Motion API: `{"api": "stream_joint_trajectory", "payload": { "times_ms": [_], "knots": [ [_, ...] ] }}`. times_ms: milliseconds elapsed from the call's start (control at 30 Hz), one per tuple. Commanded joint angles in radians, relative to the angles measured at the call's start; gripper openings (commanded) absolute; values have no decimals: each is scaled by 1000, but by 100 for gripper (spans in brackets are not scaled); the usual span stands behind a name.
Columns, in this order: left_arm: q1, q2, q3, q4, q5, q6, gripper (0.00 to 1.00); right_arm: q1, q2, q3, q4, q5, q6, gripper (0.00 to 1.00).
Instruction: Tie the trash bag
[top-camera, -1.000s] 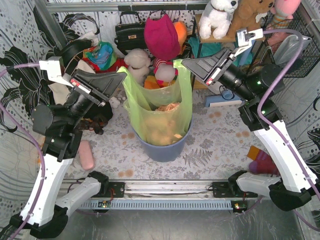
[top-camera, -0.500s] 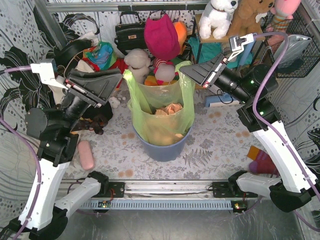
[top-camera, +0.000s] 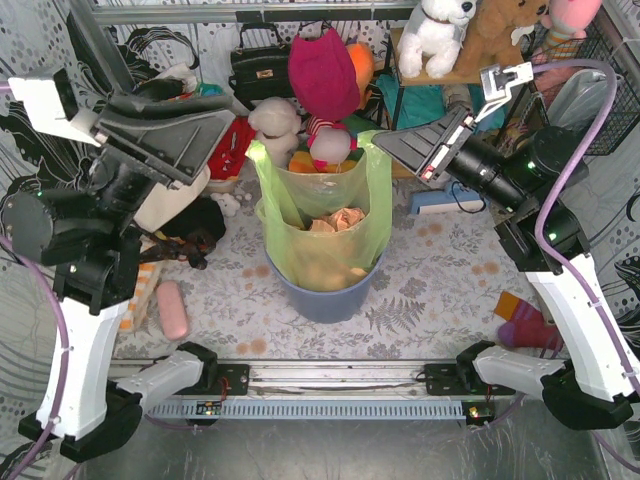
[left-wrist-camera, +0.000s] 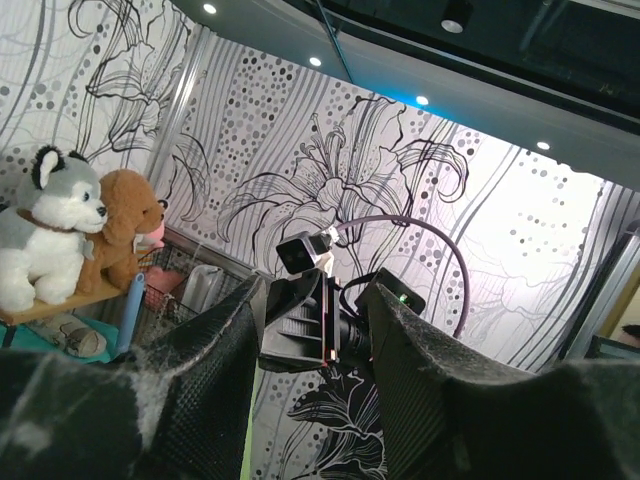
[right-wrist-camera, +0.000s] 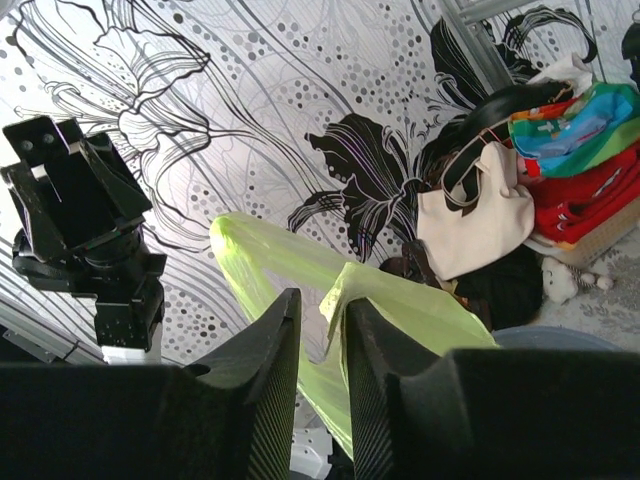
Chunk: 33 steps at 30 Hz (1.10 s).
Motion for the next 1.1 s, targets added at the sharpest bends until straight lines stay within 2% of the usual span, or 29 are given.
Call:
{"api": "stream_joint_trajectory", "payload": {
  "times_ms": [0, 200, 300, 500, 600, 800, 933, 1067],
  "knots": [
    [-2, 70, 18, 46, 62, -55, 54, 2, -10, 27, -48, 20, -28, 26],
    [-33, 117, 8, 135, 82, -108, 54, 2, -37, 25, -90, 40, -46, 28],
    [-83, 135, 8, 143, 69, -97, 54, 3, -50, 13, -89, 40, -43, 32],
    [-195, 174, 23, 133, 26, -34, 55, 2, -56, 13, -90, 46, -42, 32],
    [-235, 196, 46, 113, 10, -4, 55, 2, -53, 26, -102, 52, -50, 26],
    [-343, 210, 30, 123, -47, 32, 55, 2, -40, 27, -98, 51, -46, 1],
    [-421, 218, 0, 123, -86, 107, 57, 2, -40, 27, -74, 51, -33, 0],
    [-437, 202, -81, 148, -98, 230, 60, 3, -39, 50, -49, 43, -20, 0]
  ]
}}
